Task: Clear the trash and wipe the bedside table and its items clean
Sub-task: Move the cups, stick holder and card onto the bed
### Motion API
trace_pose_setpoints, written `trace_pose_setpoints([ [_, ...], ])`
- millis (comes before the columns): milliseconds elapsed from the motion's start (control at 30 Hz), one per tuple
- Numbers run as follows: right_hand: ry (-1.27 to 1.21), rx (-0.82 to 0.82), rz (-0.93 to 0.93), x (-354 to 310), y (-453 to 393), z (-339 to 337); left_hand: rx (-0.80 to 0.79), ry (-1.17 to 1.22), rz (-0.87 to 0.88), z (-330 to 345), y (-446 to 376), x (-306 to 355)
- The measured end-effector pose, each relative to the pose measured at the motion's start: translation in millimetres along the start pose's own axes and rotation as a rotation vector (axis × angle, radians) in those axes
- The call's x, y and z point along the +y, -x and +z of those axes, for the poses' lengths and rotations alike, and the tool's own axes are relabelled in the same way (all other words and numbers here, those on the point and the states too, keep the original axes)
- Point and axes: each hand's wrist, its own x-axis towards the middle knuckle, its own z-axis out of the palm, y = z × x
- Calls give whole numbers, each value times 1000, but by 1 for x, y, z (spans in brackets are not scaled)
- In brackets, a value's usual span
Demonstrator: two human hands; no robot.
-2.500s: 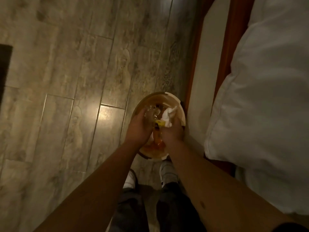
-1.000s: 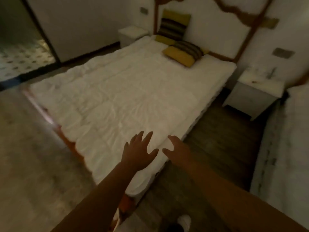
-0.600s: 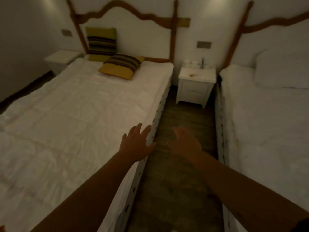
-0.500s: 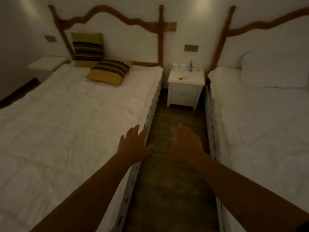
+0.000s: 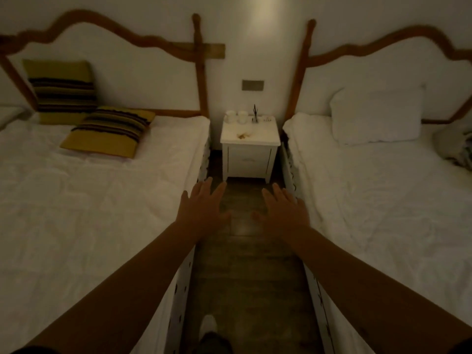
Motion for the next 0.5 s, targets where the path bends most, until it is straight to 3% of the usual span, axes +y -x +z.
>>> trace_pose_setpoints([
  [267,-27,2,54,-11,-160,-15,8,-12,31,-27,-164,-62],
  [500,-21,-25,30,10,-301,-5,-39,3,13,-9,-297,-84],
])
